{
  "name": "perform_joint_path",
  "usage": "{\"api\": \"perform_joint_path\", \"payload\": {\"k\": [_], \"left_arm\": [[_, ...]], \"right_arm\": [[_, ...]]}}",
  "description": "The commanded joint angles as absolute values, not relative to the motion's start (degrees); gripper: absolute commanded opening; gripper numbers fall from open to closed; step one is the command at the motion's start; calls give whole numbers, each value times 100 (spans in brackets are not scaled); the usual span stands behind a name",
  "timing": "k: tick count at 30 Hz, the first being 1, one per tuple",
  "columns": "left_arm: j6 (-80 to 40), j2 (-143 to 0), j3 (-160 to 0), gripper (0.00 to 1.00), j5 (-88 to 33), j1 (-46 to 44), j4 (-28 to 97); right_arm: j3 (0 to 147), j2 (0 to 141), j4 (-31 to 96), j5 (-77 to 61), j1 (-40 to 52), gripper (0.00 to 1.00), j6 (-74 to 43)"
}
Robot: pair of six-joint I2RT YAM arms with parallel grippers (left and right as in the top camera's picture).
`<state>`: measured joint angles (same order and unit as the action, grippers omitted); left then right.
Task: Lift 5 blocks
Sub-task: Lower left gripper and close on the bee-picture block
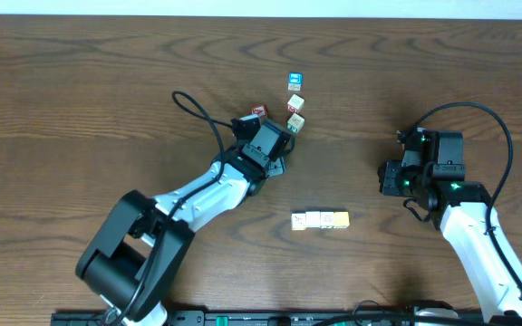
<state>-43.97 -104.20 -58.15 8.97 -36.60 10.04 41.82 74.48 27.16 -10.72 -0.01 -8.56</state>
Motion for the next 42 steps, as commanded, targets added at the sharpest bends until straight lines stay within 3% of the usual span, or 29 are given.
{"api": "perform_joint_path", "payload": {"k": [1,17,28,31,35,40,42], "left_arm": [[-4488,-10573,-6069,69,972,-3686,974],[-4491,-10921,-6206,65,1278,-3699,1072],[-4486,-10919,-6206,37,1424,-3695,1149],[-4482,-10919,-6206,39,1426,-3695,1149],[-4462,-10919,-6206,52,1431,-3695,1146],[-4333,-10916,-6222,53,1577,-3695,1127],[-4219,-10912,-6248,43,1577,-3695,1129]], "right_arm": [[4141,7459,2700,-1105,-30,25,-921],[4141,7459,2722,-1111,-27,24,-941],[4141,7459,2727,-1149,-27,23,-963],[4141,7459,2727,-1151,-27,23,-965],[4141,7459,2733,-1151,-27,23,-963],[4141,7459,2735,-1151,-27,23,-963],[4141,7461,2733,-1151,-27,23,-965]]}}
